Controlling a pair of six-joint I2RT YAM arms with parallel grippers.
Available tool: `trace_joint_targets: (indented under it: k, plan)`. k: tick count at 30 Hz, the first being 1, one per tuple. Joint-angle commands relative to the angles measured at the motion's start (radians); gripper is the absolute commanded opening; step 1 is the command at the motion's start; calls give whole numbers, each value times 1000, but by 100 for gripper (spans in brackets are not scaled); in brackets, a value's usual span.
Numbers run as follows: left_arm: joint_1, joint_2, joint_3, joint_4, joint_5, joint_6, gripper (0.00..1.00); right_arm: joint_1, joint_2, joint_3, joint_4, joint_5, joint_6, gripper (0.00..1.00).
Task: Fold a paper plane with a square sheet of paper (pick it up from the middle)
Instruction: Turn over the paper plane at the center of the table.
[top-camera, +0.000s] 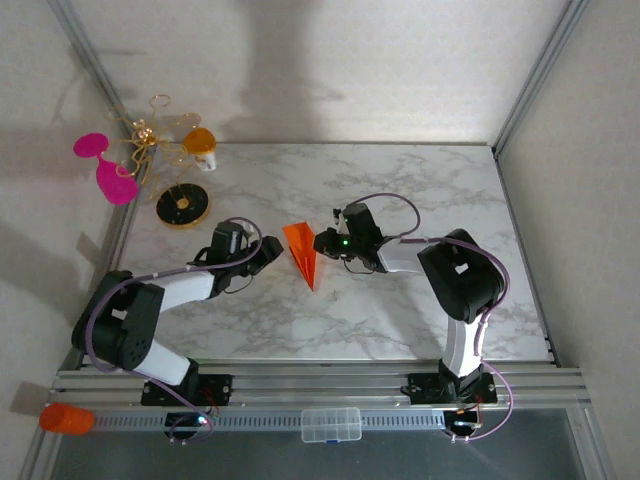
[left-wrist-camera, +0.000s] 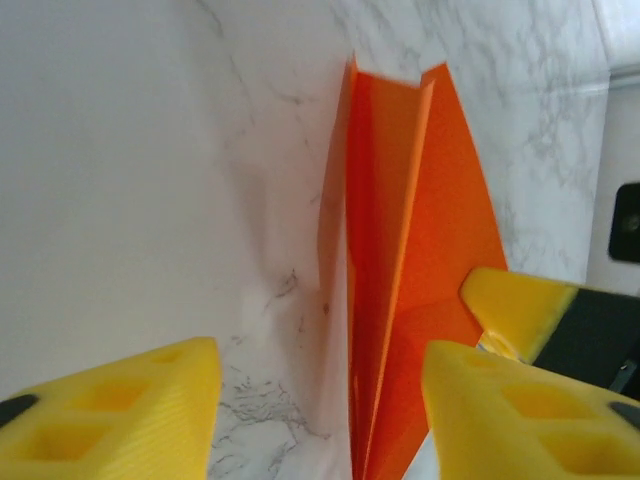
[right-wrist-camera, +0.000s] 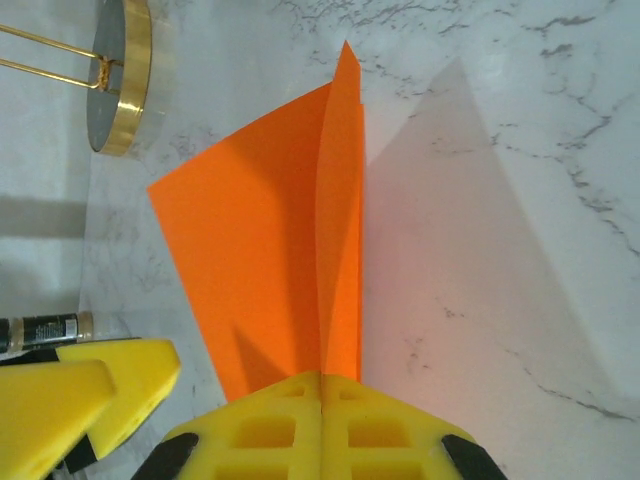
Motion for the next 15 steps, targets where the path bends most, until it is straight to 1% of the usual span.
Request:
trace_joint_targets:
  k: [1, 12, 15]
  plan:
    - [-26, 31, 21, 58, 33, -28, 50, -10, 17, -27, 28, -6, -2, 0]
    - [-73, 102, 54, 91, 53, -67, 35, -31, 34, -51, -12, 34, -11, 0]
    - [-79, 119, 64, 94, 56, -76, 32, -35, 36, -56, -27, 49, -12, 0]
